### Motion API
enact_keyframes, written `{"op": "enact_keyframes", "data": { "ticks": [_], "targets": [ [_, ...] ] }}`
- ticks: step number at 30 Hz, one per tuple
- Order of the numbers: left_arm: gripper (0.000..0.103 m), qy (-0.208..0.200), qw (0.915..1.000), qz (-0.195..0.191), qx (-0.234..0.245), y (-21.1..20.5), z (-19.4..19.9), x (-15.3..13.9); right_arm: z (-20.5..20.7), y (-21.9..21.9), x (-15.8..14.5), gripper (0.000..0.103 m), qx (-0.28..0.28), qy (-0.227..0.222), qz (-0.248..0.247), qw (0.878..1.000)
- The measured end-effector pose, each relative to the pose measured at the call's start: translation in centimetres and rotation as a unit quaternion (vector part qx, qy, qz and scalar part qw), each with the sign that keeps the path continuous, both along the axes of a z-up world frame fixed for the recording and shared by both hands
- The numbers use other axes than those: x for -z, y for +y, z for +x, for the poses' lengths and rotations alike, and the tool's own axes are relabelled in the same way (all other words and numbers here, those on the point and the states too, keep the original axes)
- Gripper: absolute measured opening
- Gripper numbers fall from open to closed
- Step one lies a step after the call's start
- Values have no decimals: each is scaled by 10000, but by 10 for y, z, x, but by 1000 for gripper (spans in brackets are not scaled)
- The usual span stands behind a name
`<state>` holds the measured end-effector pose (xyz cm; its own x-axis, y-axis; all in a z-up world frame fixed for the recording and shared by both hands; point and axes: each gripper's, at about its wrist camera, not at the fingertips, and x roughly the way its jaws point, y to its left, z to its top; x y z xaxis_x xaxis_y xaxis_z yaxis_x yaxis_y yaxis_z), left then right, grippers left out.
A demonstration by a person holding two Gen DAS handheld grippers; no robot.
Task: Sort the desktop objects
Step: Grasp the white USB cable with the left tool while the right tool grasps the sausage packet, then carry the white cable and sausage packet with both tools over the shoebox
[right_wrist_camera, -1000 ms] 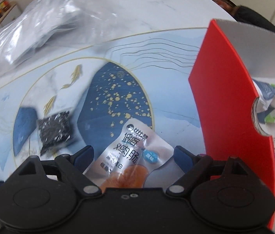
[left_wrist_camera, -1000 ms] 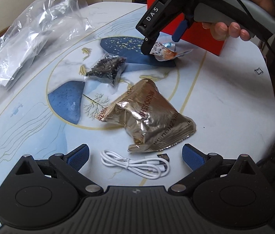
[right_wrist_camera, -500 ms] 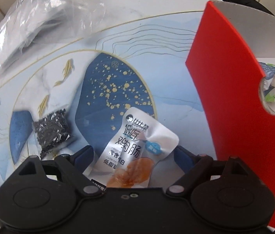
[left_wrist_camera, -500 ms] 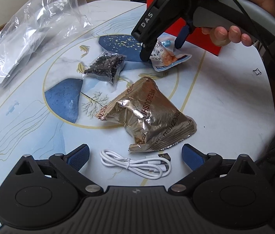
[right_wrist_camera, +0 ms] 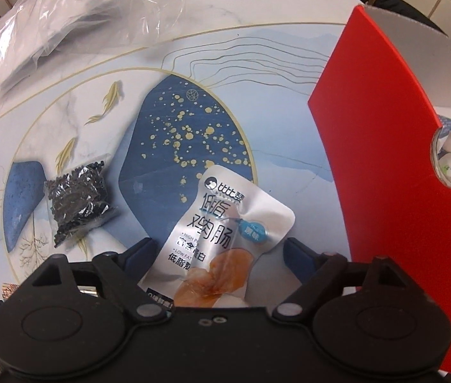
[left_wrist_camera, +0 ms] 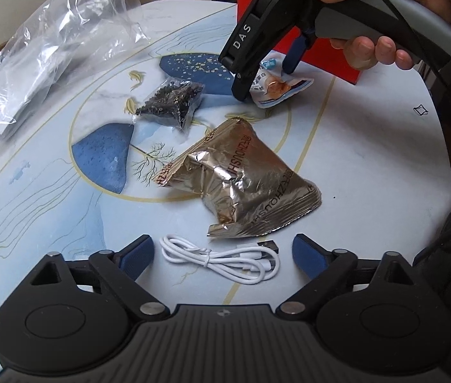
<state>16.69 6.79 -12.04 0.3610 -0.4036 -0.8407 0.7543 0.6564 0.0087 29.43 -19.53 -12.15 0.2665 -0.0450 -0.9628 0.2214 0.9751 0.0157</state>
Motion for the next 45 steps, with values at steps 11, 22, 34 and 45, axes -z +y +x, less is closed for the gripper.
{"op": "enact_keyframes", "data": {
  "ticks": [11,22,34,45],
  "targets": [
    [76,-45,9997,-11,-230,1,-7,-4,-9,-10,-8,62,-208,-241,252,9992],
    [76,34,9980,20,-628,1,-14,-8,-35,-18,-23,59,-370,-410,534,9970],
    [76,103,9943,-97,-1061,-2,-22,-23,-67,-32,-57,59,-607,-681,829,9924],
    [76,121,9926,-166,-1200,-22,-31,-47,-98,-59,-90,59,-774,-914,1112,9865]
  ]
}}
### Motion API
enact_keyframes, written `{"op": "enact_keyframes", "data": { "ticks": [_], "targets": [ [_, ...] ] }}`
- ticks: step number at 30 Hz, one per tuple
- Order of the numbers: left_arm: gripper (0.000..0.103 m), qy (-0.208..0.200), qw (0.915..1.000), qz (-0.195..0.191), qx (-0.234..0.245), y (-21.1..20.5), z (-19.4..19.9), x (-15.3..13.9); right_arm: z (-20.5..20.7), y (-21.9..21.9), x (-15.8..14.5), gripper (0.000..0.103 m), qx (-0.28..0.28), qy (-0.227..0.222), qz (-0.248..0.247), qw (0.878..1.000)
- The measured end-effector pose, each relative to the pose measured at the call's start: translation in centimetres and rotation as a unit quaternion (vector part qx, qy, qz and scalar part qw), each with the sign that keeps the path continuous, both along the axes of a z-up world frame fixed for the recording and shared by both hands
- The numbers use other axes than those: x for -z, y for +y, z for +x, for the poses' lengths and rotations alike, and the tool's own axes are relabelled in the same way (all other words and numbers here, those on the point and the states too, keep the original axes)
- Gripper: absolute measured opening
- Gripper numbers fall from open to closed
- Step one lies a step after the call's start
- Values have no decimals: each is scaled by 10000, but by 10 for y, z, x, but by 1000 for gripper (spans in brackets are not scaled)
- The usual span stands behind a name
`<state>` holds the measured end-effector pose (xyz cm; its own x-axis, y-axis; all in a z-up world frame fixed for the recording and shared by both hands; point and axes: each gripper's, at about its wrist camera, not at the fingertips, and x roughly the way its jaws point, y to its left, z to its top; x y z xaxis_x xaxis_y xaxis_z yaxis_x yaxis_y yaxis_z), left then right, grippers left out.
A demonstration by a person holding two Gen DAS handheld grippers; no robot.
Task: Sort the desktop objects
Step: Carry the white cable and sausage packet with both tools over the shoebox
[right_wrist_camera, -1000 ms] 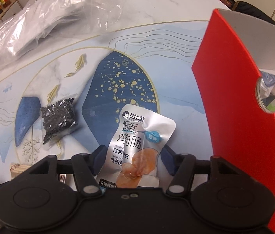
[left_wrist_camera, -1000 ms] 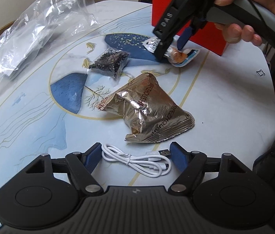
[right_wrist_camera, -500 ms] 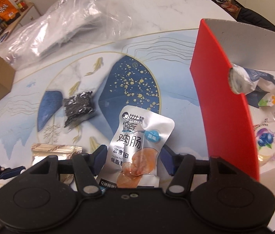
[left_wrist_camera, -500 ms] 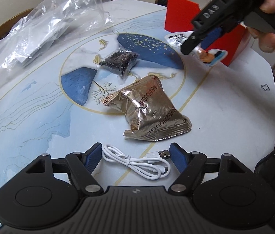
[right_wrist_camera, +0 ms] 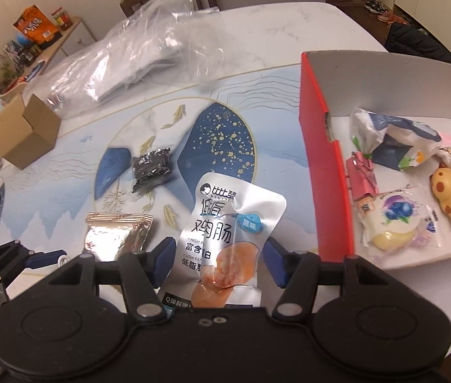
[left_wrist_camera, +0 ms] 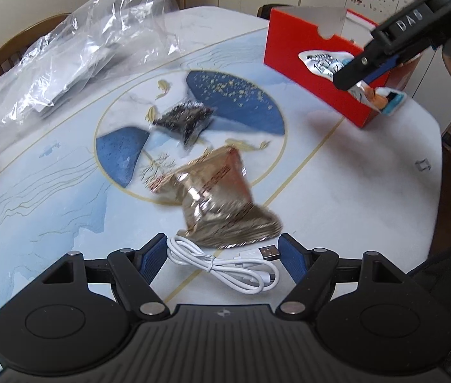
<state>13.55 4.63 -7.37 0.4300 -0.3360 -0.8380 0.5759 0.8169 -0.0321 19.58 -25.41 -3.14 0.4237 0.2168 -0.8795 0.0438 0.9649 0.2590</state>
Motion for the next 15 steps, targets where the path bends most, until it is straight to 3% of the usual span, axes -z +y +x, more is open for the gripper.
{"op": "enact_keyframes", "data": {
  "ticks": [15],
  "targets": [
    [76,-157,9994,-232,184,-68,-1,-48,-25,-50,-27,59,-80,-153,85,9998]
  ]
}}
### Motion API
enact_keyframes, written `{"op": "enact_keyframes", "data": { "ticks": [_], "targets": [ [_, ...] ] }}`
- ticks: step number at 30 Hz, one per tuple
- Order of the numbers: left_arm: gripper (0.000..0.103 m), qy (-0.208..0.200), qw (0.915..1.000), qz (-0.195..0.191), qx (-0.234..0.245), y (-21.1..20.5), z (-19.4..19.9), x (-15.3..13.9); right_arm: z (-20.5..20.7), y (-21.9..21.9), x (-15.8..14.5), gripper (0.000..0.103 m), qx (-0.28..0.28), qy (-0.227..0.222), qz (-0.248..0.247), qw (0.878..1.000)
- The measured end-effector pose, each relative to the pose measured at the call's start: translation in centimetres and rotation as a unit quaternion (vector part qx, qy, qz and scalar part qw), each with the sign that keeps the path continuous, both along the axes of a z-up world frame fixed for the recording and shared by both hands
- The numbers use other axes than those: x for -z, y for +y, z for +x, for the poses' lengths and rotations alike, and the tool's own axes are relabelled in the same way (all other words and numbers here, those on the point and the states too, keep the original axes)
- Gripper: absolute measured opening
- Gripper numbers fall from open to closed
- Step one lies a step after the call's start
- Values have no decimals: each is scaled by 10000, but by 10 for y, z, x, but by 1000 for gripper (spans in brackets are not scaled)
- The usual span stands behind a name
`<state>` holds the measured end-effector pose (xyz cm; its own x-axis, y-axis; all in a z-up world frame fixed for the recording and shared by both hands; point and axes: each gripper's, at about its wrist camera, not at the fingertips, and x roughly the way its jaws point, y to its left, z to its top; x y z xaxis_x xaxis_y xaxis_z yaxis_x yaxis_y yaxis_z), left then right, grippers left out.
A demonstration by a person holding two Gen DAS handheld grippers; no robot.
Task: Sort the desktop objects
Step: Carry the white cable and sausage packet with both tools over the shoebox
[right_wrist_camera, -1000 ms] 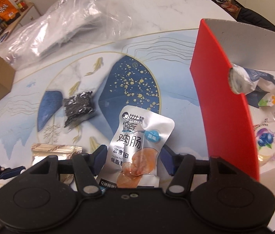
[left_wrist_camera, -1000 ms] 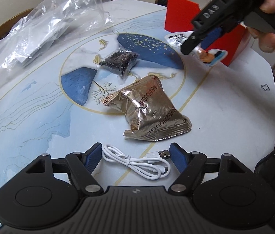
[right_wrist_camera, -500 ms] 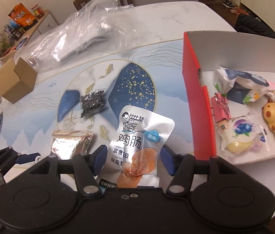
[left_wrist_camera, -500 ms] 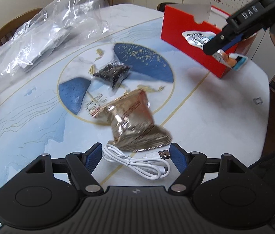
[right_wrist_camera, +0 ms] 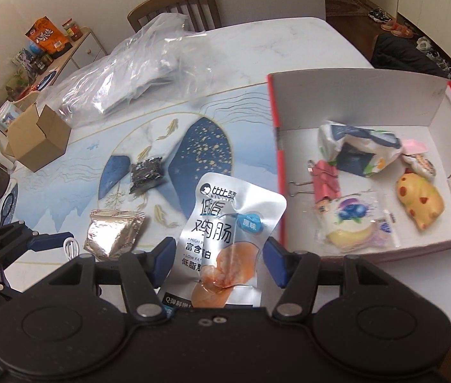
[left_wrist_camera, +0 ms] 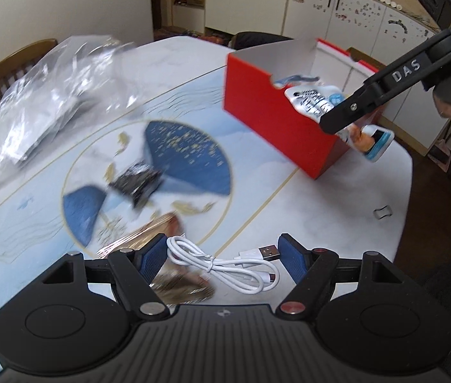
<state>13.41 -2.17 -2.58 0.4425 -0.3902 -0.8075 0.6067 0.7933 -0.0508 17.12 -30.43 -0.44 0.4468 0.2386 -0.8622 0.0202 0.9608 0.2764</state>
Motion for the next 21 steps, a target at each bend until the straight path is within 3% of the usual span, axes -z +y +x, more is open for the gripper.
{"op": "enact_keyframes", "data": {
  "ticks": [21],
  "targets": [
    [76,-106,9993,-71,349,-113,26,-16,-3,-108,1,59,217,-55,82,9997]
  ]
}}
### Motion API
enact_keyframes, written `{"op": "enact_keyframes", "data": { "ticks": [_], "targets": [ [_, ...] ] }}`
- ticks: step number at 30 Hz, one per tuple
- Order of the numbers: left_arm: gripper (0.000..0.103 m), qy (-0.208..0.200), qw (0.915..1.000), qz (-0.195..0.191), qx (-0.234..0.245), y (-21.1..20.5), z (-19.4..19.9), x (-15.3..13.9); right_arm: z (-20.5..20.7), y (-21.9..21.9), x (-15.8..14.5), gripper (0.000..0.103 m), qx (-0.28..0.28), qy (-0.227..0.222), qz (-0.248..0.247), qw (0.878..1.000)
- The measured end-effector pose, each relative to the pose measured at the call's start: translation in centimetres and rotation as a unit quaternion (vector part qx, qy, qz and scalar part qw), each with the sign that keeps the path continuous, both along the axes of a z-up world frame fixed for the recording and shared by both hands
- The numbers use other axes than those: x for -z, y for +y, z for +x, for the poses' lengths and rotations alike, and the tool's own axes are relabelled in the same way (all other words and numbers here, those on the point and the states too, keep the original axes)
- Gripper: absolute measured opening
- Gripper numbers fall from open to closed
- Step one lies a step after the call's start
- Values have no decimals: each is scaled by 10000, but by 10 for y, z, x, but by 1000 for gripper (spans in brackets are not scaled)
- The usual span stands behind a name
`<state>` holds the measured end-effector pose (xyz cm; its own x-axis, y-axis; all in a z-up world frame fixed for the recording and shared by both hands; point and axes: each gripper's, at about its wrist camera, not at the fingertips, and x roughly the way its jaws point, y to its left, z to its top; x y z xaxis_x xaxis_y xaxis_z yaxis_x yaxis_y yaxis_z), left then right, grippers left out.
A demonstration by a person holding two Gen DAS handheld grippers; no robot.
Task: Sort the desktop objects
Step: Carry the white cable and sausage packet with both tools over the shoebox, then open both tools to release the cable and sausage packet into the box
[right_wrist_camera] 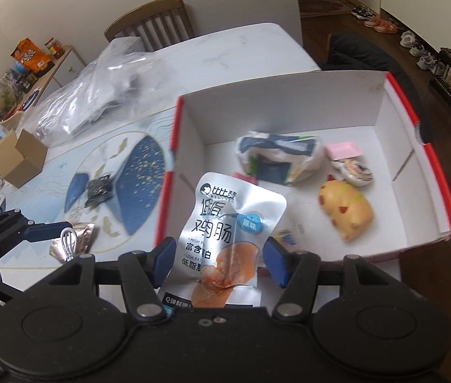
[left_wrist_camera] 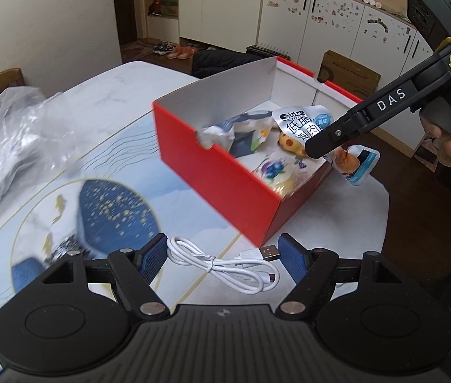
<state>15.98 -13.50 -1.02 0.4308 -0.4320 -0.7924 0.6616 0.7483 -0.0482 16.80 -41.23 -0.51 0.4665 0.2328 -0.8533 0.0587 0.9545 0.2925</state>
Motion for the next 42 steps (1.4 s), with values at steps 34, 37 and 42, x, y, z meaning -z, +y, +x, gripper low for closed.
{"op": "enact_keyframes", "data": {
  "ticks": [34,37,42],
  "targets": [
    [76,-293,9977,263,554,-149,66,5,38,-111,22,59,319,-7,-243,9992],
    [76,-260,9973,343,600,-156,73,12,45,-110,27,60,213,46,-265,9994],
    [76,-136,9973,365,618,-164,85,26,56,-104,38,60,35,170,-332,9993]
  ]
}}
